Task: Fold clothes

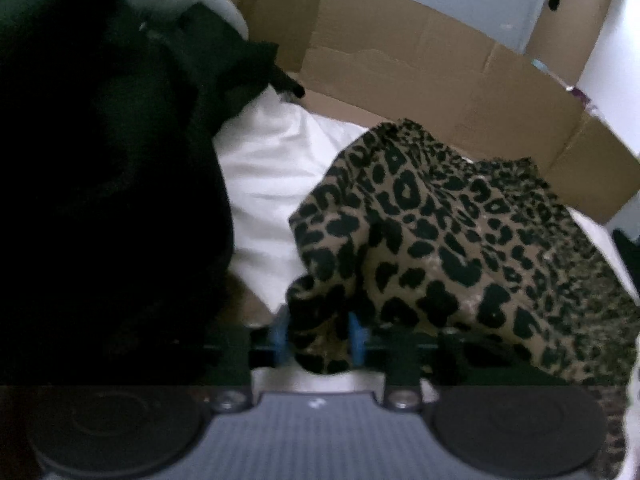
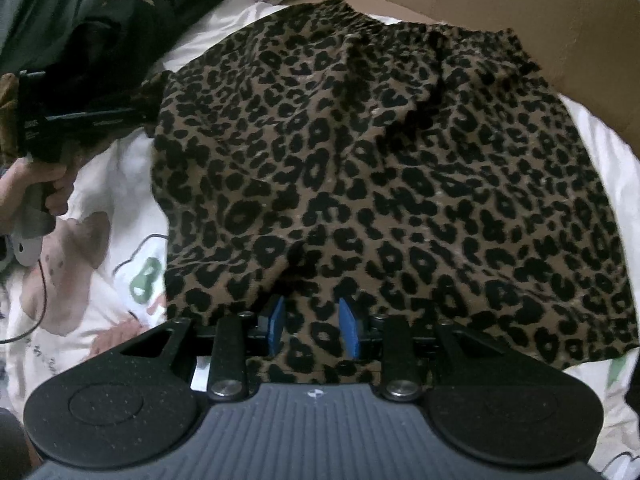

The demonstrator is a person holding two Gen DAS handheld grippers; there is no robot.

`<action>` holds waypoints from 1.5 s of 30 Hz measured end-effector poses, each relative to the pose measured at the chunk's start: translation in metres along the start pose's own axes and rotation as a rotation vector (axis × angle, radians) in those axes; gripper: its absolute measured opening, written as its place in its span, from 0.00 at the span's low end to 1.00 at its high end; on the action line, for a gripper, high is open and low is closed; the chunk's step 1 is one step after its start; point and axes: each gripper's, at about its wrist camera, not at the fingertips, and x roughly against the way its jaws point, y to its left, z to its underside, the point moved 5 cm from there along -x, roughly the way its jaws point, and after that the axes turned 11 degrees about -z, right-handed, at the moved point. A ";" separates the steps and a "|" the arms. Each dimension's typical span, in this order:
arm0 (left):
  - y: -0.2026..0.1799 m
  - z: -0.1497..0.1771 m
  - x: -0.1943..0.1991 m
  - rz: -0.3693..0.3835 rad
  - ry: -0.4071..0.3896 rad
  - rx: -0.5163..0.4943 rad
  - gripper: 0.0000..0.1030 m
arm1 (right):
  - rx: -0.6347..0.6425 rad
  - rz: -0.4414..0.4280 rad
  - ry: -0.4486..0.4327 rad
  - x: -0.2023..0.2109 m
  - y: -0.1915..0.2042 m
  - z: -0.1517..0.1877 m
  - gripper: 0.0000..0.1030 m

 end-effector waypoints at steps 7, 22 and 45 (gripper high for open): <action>0.008 0.001 0.017 0.026 0.046 0.030 0.07 | -0.003 -0.108 0.024 -0.017 0.025 0.001 0.36; 0.026 -0.038 0.070 0.025 0.127 -0.002 0.04 | 0.018 -0.178 0.112 -0.066 0.054 0.026 0.41; 0.030 -0.067 0.049 -0.141 0.196 -0.026 0.06 | 0.033 -0.134 0.127 -0.053 0.033 0.037 0.06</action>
